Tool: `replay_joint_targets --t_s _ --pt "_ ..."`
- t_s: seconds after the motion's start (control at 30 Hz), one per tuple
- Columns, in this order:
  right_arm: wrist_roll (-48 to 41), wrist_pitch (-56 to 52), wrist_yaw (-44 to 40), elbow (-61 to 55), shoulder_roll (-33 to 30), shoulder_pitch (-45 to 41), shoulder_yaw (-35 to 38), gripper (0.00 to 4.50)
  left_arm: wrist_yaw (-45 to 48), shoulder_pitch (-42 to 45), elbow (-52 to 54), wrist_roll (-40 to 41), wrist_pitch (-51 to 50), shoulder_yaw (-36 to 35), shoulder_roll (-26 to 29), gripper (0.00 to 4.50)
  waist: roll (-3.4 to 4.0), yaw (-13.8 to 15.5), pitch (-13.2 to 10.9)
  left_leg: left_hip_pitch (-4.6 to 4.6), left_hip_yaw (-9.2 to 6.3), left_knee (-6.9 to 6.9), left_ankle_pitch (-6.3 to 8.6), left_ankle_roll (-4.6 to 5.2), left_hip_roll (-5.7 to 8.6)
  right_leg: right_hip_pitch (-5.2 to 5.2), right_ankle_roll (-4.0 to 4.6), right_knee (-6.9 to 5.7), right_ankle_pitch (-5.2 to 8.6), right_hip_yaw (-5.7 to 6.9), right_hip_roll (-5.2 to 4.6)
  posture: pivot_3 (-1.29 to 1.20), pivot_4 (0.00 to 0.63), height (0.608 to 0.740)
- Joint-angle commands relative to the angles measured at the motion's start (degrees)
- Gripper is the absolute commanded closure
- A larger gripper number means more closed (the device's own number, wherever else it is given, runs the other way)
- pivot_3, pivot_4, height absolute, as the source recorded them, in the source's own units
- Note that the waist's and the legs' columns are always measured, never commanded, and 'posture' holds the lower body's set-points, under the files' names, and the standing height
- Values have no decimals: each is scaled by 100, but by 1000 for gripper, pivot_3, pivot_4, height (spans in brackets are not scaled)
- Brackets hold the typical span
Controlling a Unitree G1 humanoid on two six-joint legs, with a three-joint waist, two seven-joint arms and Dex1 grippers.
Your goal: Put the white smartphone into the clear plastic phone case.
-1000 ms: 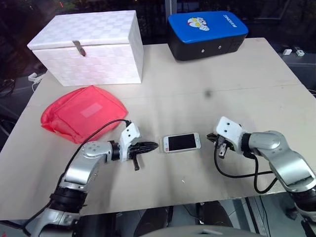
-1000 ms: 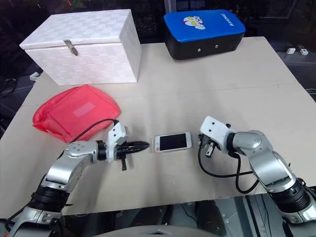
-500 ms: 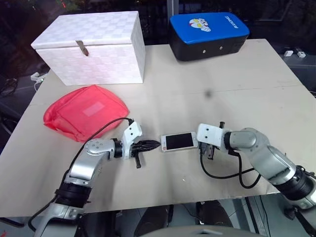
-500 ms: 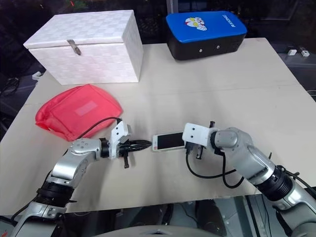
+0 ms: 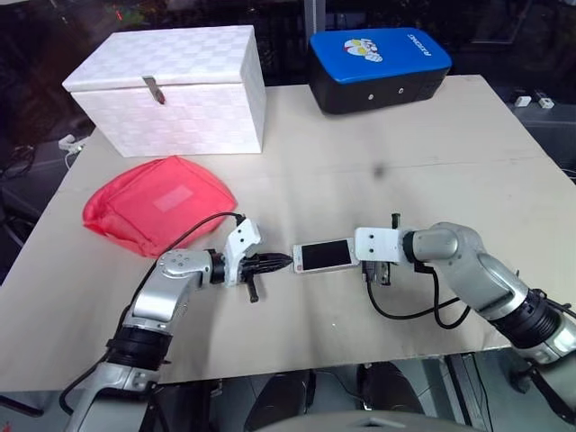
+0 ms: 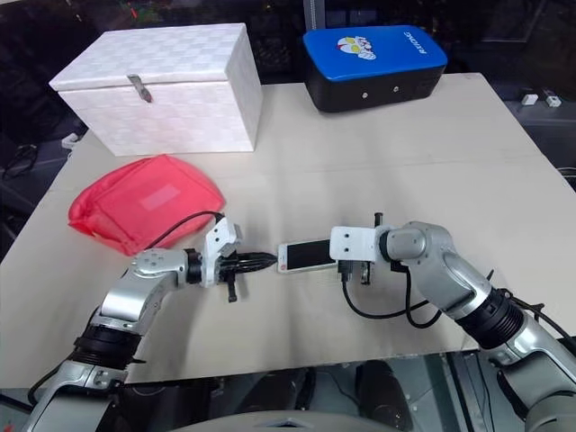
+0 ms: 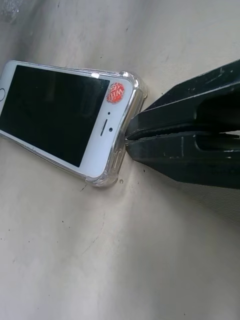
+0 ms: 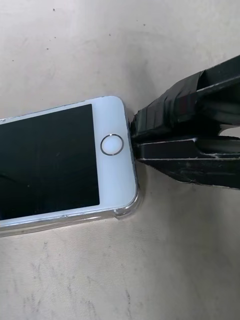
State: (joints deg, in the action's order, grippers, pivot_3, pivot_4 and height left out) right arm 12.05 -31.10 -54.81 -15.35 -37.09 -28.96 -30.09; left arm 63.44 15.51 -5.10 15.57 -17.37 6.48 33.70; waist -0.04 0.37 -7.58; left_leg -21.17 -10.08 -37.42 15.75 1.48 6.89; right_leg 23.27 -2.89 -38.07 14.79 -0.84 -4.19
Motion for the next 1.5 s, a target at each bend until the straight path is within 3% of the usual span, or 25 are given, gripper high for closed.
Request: replay_joint_targets --t_s 0.03,0.3,0.63,1.07,1.2,1.5 --pt "-377 91 -142 -373 122 125 222 4500 -107 65 111 35 -53 6 -91 4448 0 35 0 -1 0 0 0 0 0 1 0 0 0 -1 0 0 150 740" --pt "-1177 -594 241 -922 205 873 1580 4500 272 53 258 558 -251 -560 390 4448 -5 -23 -7 -55 1 -2 -1 -1 -2 50 3 -2 -2 -3 2 0 150 740" --pt "-2066 -1272 659 -1274 665 990 2037 4500 119 503 307 434 -534 21 -88 4448 -7 -69 -11 -59 2 -2 2 3 -2 48 3 8 -2 -2 0 0 150 740" --pt "-1953 -1689 791 -276 735 346 1016 4500 -65 531 -267 -167 -188 456 -206 4448 -9 -115 -11 -53 5 -3 1 3 -3 45 3 4 -2 -4 1 0 150 740" --pt "-1907 -2206 563 334 577 30 520 4500 -128 491 -189 -180 -167 455 -247 4448 -14 -114 1 -45 6 -5 1 3 -2 37 3 2 -2 -5 1 0 150 740" --pt "-1778 -2060 -54 1147 360 -262 -276 4500 -239 331 -10 -163 -188 487 -281 4448 -42 -108 94 -33 5 -5 2 3 -3 30 2 3 -2 -4 1 0 150 740"
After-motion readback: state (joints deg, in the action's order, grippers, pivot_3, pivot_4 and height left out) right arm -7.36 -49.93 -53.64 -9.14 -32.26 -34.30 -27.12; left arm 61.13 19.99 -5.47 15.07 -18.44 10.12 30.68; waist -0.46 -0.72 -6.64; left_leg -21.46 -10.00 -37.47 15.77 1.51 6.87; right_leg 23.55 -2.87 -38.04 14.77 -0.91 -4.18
